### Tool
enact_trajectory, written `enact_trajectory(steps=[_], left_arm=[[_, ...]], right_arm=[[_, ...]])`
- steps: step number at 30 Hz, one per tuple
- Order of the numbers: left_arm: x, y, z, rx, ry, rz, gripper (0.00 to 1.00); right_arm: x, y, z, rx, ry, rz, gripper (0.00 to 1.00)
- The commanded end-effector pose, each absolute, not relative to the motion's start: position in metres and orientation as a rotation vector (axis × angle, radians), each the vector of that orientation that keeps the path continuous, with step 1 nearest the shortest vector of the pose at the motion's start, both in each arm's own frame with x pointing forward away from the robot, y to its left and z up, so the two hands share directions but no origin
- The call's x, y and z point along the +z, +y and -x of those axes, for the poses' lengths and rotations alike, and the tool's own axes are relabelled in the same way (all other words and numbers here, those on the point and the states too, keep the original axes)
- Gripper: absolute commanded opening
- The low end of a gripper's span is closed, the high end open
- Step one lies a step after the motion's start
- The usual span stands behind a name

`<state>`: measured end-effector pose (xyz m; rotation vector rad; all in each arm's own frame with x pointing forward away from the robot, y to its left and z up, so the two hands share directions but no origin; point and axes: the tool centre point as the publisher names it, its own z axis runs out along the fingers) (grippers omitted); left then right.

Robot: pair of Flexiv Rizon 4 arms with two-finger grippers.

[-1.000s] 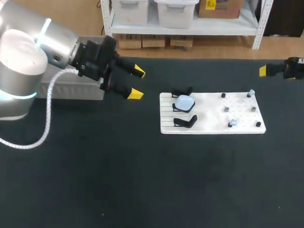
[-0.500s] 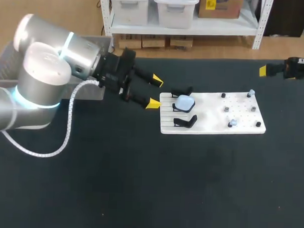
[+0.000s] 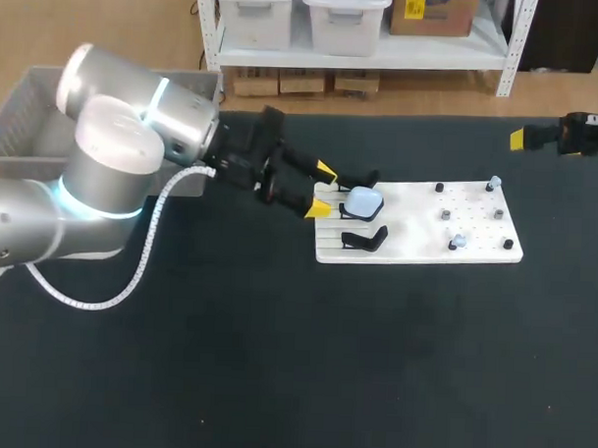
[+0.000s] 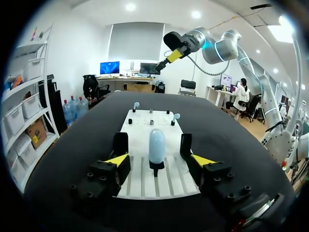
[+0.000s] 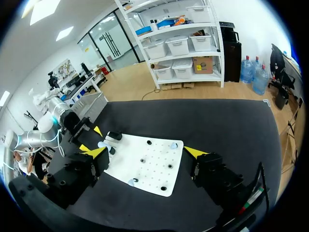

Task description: Pick up each earbud case from the left stands, insert the matching earbuds, close the lid, and place the case in the box.

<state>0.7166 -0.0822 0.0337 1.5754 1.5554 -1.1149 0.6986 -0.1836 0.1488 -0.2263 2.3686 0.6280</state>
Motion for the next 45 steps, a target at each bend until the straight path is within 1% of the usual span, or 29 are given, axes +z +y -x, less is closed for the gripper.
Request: enact_trajectory(steps=[1, 2, 3, 4, 7, 9, 12, 15, 18, 45], left_arm=[[0.03, -0.088, -0.716, -1.114, 1.563, -1.571, 0.74], [0.03, -0.089, -0.716, -1.114, 1.564, -1.57, 0.73], [0.028, -0.091, -0.715, -1.114, 1.568, -1.572, 0.67], [0.027, -0.092, -0.715, -1.114, 1.573, -1.58, 0.65], [0.026, -0.094, -0.715, -1.114, 1.576, -1.583, 0.64], [0.026, -0.096, -0.715, -1.116, 1.576, -1.585, 0.61], [0.025, -0.099, -0.715, -1.114, 1.58, -1.592, 0.6], [0.024, -0.101, -0.715, -1.111, 1.592, -1.593, 0.53], [0.022, -0.103, -0.715, -1.106, 1.604, -1.593, 0.49], [0.017, -0.116, -0.717, -1.078, 1.608, -1.583, 0.47]], right_arm=[[0.149, -0.184, -0.698, 0.627, 2.369, 0.226, 1.0], [0.149, -0.184, -0.698, 0.627, 2.369, 0.226, 1.0], [0.149, -0.184, -0.698, 0.627, 2.369, 0.226, 1.0], [0.149, -0.184, -0.698, 0.627, 2.369, 0.226, 1.0], [0.149, -0.184, -0.698, 0.627, 2.369, 0.226, 1.0], [0.149, -0.184, -0.698, 0.627, 2.369, 0.226, 1.0], [0.149, -0.184, -0.698, 0.627, 2.369, 0.226, 1.0], [0.149, -0.184, -0.698, 0.627, 2.369, 0.226, 1.0], [0.149, -0.184, -0.698, 0.627, 2.369, 0.226, 1.0], [0.149, -0.184, -0.698, 0.627, 2.369, 0.226, 1.0]])
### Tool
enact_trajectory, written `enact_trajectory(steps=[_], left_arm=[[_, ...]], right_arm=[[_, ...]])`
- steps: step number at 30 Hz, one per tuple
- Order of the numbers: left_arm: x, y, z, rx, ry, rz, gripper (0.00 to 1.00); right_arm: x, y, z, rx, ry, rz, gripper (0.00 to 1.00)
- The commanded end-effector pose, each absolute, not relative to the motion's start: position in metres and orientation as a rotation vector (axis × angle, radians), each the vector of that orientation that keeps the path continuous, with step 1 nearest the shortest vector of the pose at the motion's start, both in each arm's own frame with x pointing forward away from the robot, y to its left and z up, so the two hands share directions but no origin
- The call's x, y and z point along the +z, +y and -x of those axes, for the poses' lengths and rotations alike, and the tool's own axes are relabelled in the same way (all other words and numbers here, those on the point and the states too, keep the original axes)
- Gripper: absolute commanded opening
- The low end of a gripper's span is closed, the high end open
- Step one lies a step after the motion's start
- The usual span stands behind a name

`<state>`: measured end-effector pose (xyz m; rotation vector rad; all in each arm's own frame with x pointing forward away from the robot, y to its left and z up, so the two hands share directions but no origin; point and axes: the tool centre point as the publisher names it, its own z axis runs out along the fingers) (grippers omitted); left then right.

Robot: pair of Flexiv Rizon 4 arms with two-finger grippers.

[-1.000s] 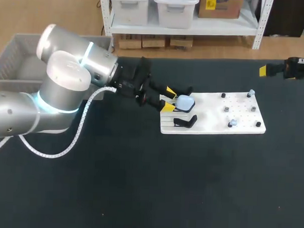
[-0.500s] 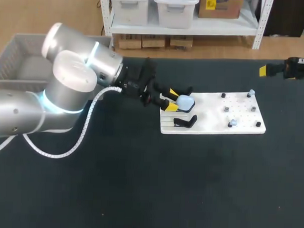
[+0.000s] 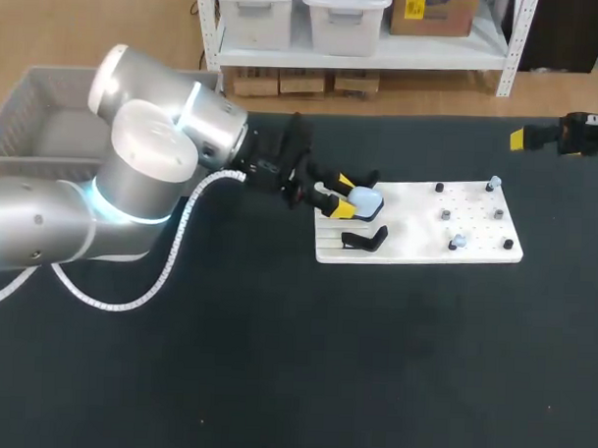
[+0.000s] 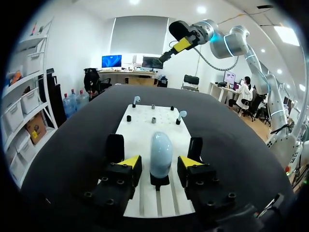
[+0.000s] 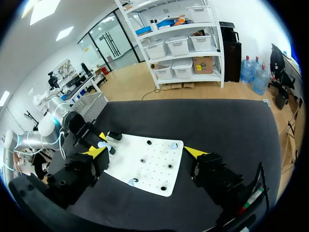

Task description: Pick up each earbud case from the left stands, insert the matching earbuds, close the lid, and place the case in the box.

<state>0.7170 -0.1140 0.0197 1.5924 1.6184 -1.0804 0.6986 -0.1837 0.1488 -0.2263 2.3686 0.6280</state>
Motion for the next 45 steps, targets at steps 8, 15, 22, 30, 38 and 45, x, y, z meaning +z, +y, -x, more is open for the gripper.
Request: enact_trajectory(steps=[8, 15, 22, 30, 38, 45], left_arm=[[0.0141, -0.1199, -0.7148, -1.083, 1.586, -1.564, 0.47], [0.01, -0.1218, -0.7129, -1.083, 1.578, -1.545, 0.47], [0.0082, -0.1224, -0.7141, -1.081, 1.57, -1.531, 0.45], [0.0085, -0.1224, -0.7154, -1.08, 1.557, -1.519, 0.45], [0.012, -0.1227, -0.7165, -1.076, 1.543, -1.52, 0.45], [0.0142, -0.124, -0.716, -1.078, 1.528, -1.528, 0.45]], right_arm=[[0.149, -0.1837, -0.6983, 0.627, 2.369, 0.226, 1.0], [0.149, -0.1837, -0.6983, 0.627, 2.369, 0.226, 1.0], [0.149, -0.1837, -0.6983, 0.627, 2.369, 0.226, 1.0], [0.149, -0.1837, -0.6983, 0.627, 2.369, 0.226, 1.0], [0.149, -0.1837, -0.6983, 0.627, 2.369, 0.226, 1.0], [0.149, -0.1837, -0.6983, 0.627, 2.369, 0.226, 1.0]])
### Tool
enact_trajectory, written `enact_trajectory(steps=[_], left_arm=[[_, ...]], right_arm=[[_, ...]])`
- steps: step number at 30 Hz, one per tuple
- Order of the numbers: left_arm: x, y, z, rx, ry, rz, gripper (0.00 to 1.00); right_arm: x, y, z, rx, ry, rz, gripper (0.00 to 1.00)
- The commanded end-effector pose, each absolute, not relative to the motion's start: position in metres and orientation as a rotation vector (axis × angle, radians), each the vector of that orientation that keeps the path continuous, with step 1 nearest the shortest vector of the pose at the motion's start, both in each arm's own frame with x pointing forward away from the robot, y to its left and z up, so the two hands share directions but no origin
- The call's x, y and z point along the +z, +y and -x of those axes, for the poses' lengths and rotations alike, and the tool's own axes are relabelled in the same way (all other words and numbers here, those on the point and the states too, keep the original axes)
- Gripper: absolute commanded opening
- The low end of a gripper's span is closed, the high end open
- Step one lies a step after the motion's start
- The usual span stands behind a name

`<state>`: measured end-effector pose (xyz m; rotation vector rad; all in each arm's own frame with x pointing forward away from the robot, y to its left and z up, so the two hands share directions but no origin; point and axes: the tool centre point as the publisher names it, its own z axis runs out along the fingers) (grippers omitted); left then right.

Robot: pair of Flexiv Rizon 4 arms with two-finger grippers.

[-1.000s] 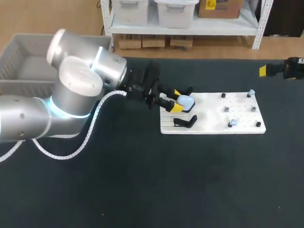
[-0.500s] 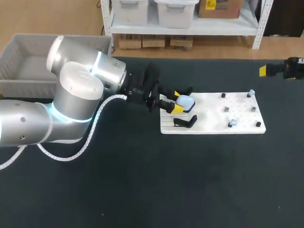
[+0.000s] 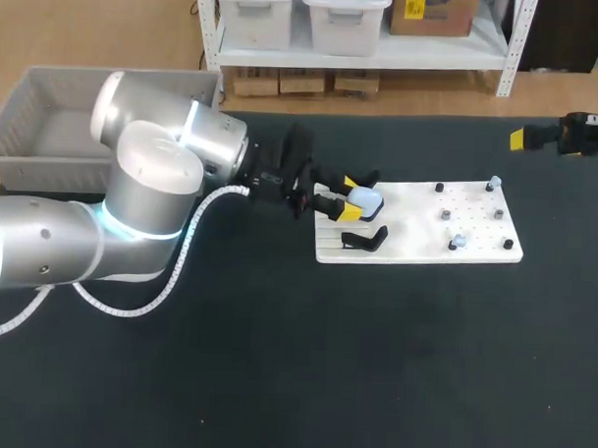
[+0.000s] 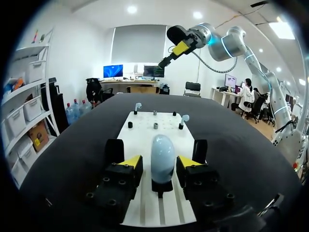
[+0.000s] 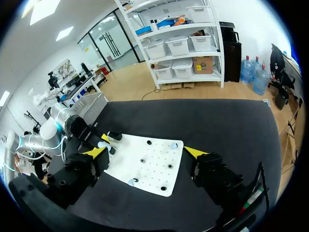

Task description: Pick up each earbud case from the left stands, insert the matching earbuds, close the lid, and place the case in the box.

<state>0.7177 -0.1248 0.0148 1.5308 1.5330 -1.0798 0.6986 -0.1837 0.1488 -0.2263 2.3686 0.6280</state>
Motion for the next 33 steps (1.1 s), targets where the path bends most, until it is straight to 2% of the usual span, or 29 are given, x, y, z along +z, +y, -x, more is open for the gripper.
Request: enact_trajectory(steps=[1, 10, 15, 17, 18, 33], left_arm=[[0.014, -0.124, -0.716, -1.079, 1.527, -1.529, 0.44], [0.013, -0.125, -0.714, -1.079, 1.532, -1.535, 0.39], [0.013, -0.125, -0.714, -1.074, 1.534, -1.539, 0.17], [0.013, -0.125, -0.714, -1.07, 1.537, -1.54, 0.04], [0.013, -0.125, -0.714, -1.068, 1.538, -1.54, 0.0], [0.072, -0.117, -0.699, -0.986, 1.359, -1.509, 0.0]], right_arm=[[0.149, -0.184, -0.698, 0.627, 2.369, 0.226, 1.0], [0.149, -0.184, -0.698, 0.627, 2.369, 0.226, 1.0], [0.149, -0.184, -0.698, 0.627, 2.369, 0.226, 1.0], [0.149, -0.184, -0.698, 0.627, 2.369, 0.226, 1.0], [0.149, -0.184, -0.698, 0.627, 2.369, 0.226, 1.0], [0.149, -0.184, -0.698, 0.627, 2.369, 0.226, 1.0]])
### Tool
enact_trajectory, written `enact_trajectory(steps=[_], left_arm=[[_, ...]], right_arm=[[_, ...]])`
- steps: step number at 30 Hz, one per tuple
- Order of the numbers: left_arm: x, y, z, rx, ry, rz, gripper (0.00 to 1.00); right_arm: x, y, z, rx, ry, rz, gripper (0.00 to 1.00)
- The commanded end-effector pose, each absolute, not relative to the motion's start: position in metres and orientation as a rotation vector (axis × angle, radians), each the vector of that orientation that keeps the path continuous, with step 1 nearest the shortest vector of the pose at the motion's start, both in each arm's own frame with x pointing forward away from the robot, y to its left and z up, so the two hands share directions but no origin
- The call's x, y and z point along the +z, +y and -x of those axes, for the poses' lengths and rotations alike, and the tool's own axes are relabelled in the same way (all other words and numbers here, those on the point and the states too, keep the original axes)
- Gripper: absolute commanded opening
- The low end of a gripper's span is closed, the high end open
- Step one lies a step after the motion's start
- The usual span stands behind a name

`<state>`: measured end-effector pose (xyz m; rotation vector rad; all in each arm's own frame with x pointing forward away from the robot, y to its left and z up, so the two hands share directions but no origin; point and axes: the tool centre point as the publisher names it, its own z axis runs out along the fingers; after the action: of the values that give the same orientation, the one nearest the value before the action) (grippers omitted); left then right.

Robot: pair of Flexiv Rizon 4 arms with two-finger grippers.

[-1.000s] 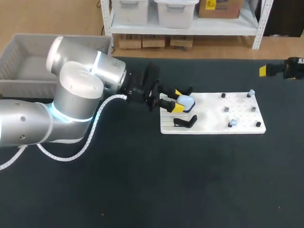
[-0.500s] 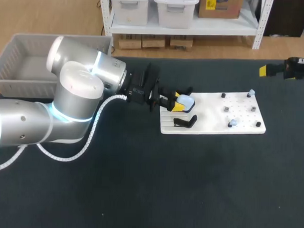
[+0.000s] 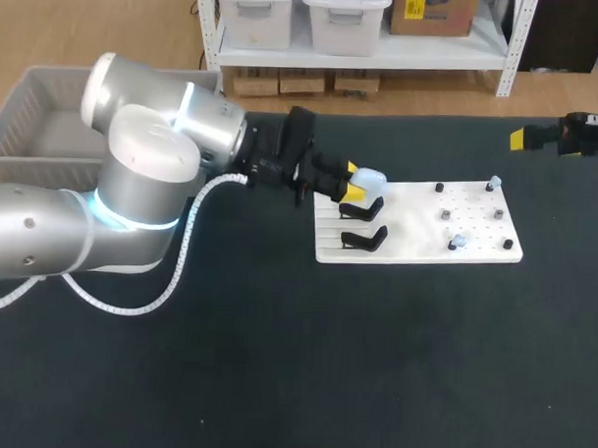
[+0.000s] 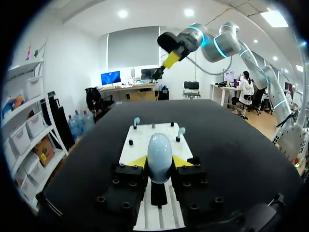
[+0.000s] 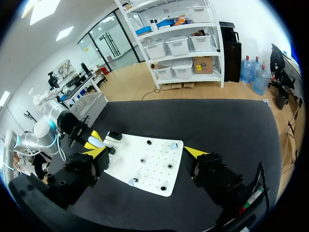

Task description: Pick up each earbud case from the left stands, insert the matching earbuds, close the lid, and place the case in the box.

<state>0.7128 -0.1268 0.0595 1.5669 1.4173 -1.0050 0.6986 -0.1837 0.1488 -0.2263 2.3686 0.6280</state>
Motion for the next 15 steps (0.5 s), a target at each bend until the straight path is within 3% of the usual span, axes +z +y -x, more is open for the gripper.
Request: enact_trajectory(steps=[1, 15], left_arm=[[0.076, -0.118, -0.698, -0.998, 1.336, -1.504, 0.0], [0.093, -0.136, -0.685, -1.145, 1.232, -1.353, 0.0]], right_arm=[[0.149, -0.184, -0.698, 0.627, 2.369, 0.226, 1.0], [0.149, -0.184, -0.698, 0.627, 2.369, 0.226, 1.0]])
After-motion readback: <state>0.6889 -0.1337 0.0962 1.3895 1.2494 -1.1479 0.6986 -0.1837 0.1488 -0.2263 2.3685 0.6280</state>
